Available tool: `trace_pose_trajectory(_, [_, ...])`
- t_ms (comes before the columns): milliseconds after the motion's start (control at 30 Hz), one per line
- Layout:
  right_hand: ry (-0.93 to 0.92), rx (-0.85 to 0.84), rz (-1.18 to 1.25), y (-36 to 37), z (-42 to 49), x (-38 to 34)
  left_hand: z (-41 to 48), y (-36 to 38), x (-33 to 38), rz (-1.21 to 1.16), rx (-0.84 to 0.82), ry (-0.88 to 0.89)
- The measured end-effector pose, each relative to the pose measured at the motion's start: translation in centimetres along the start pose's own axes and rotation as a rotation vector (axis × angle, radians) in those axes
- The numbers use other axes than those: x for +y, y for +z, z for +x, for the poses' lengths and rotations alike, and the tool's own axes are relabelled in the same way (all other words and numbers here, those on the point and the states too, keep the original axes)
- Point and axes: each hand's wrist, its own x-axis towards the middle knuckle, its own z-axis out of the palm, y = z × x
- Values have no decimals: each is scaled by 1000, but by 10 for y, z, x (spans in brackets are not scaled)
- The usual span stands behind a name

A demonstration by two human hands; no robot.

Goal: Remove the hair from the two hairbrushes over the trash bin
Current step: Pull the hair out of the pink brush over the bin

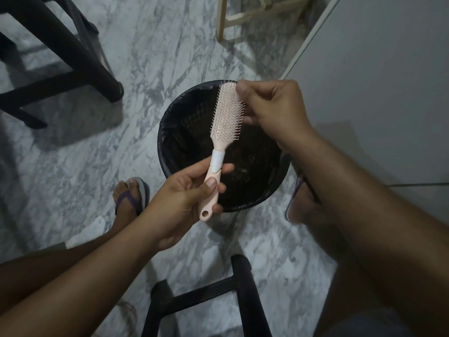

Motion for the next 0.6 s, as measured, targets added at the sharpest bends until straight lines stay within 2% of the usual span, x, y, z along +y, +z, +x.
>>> trace_pose_trajectory(100, [26, 93, 75, -2, 4, -2, 1, -1, 2, 7, 9, 6])
trace_pose_trajectory(167, [50, 50, 80, -2, 0, -4, 1, 1, 3, 3, 17, 5])
trace_pose_trajectory(300, [-4, -86, -98, 5, -14, -6, 4, 8, 8, 11, 11, -3])
trace_pose_trajectory(400, [-53, -49, -185, 5, -20, -9, 4, 13, 13, 32, -3, -11])
trace_pose_trajectory(600, [10, -6, -255, 4, -22, -16, 13, 27, 15, 43, 52, -20])
